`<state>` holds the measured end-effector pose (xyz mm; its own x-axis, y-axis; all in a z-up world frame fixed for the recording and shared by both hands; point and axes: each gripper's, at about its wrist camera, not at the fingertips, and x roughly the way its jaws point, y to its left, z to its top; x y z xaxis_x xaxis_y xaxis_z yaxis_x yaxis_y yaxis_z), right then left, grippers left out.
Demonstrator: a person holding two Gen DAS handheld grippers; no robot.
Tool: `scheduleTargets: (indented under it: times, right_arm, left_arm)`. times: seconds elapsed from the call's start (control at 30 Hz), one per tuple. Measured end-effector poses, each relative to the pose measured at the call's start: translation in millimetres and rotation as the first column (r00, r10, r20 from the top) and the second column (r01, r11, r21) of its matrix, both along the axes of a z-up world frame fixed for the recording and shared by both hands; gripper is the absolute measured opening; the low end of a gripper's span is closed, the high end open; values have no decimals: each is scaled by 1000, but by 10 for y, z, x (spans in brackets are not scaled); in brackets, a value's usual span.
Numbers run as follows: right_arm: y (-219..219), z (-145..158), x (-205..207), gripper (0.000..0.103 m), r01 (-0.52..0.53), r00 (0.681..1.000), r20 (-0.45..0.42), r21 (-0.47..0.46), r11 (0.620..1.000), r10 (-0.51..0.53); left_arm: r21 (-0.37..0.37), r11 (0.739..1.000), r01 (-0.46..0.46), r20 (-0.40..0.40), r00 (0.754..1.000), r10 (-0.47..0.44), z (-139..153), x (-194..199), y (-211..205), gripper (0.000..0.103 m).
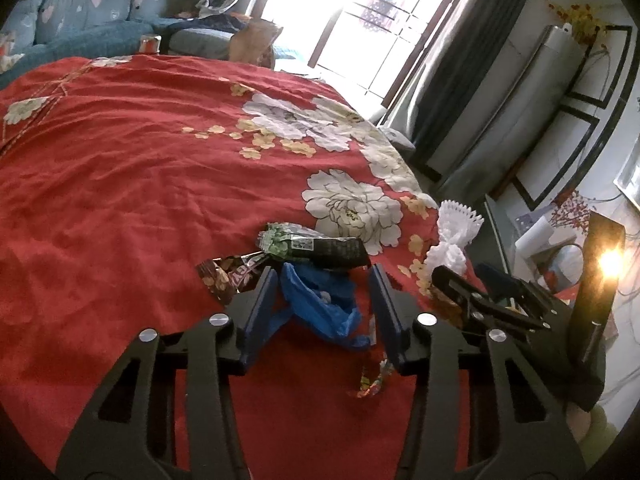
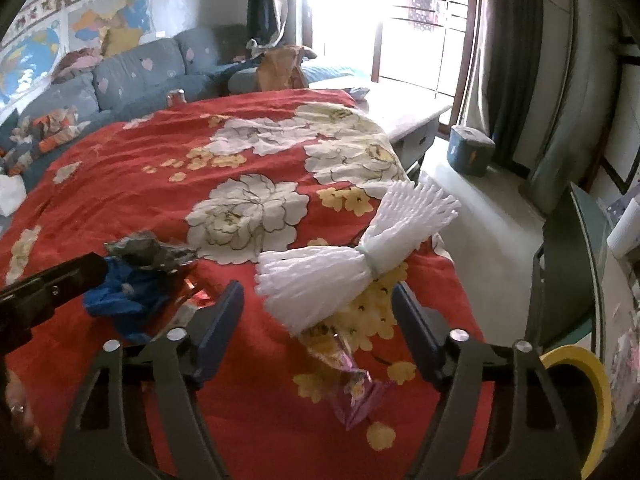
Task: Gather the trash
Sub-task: 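Grasp the blue plastic with the left tool while the right tool grasps the white pleated paper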
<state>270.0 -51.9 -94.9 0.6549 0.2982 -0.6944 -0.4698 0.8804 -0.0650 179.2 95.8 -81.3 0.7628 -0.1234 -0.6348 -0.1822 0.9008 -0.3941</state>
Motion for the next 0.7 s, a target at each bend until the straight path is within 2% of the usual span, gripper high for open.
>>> scheduleTargets:
  times: [0.07, 0.13, 0.23, 0.4, 0.5, 0.7]
  right_arm:
    - [12, -48, 46, 52, 1, 1000, -19, -4, 1000, -1]
    - [2, -80, 69, 30, -3, 999, -42, 3, 1000, 4]
    - [-22, -66, 48, 15, -18, 999, -49, 31, 999, 20]
    - [-69, 24, -59, 12, -49, 998, -26, 78, 996, 51]
    - [-103, 88, -129, 12, -58, 998, -12, 107, 993, 59]
    - [-162, 260, -300, 11, -89, 996, 27, 158, 983, 85]
  left_arm:
    - [5, 1000, -2, -15, 1000, 2, -30, 20, -2, 34]
    - [3, 1000, -4, -20, 1000, 4, -51, 30, 5, 31]
    - [2, 1000, -4, -24, 1000, 4, -81, 20, 13, 24]
    - [13, 1000, -6, -16, 1000, 6, -79, -9, 9, 7]
    - [18, 1000, 0, -1, 1000, 0, -50, -32, 1, 3]
    - [-10, 1000, 5, 46, 999, -4, 64, -127, 36, 1]
